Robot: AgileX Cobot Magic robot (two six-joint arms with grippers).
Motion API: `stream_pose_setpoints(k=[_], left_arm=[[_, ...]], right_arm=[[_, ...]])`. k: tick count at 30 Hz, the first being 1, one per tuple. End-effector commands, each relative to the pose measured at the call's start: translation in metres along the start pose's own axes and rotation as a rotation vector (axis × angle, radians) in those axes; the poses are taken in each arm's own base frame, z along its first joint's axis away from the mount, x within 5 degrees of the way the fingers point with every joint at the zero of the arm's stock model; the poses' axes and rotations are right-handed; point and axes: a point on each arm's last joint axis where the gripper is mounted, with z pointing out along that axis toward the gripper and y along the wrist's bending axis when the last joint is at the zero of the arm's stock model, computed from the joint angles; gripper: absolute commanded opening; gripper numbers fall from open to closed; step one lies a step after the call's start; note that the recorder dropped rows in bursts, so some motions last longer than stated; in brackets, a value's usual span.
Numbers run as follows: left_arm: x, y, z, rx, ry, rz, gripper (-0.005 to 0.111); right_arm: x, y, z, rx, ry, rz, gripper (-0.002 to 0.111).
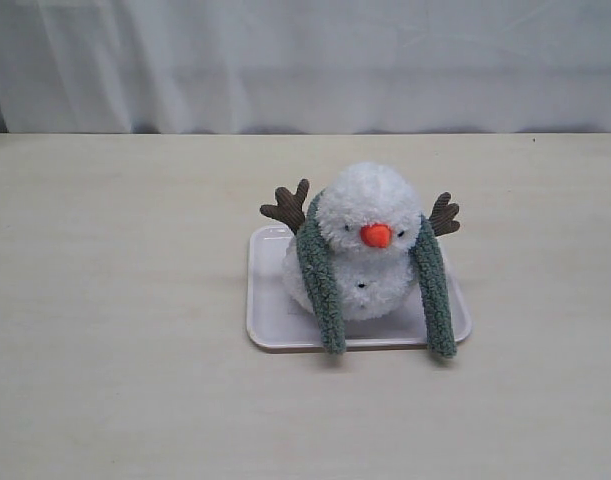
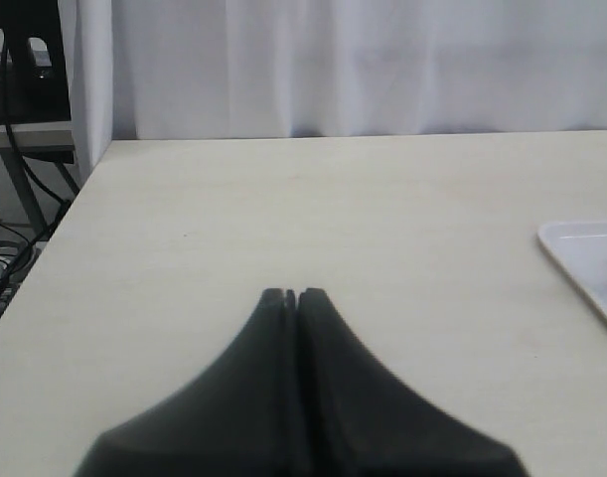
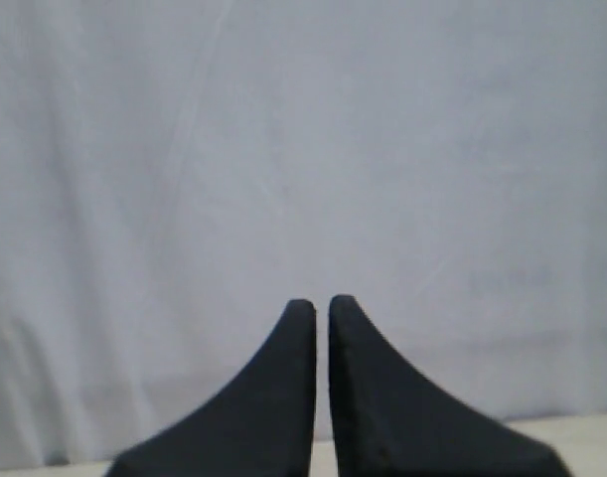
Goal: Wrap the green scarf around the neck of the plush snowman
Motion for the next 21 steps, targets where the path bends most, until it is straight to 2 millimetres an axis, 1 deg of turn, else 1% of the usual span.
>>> stream_pose_setpoints(k=[1, 3, 11, 21], left_arm=[[0.0, 0.0, 0.0, -0.004, -0.008, -0.005, 0.0], [0.0, 0.0, 0.0, -0.004, -0.008, -0.005, 0.0], [0.0, 0.0, 0.0, -0.004, -0.008, -0.005, 0.0], [0.0, 0.0, 0.0, -0.004, -0.008, -0.005, 0.0]], right_arm=[[0.008, -0.001, 0.004, -0.006, -0.084, -0.013, 0.004], [0.015, -0.002, 0.006, -0.003, -0.062, -0.013, 0.004], [0.056, -0.007, 0.012, 0.012, 0.061, -0.013, 0.004], [0.09, -0.012, 0.014, 0.024, 0.161, -0.013, 0.004]])
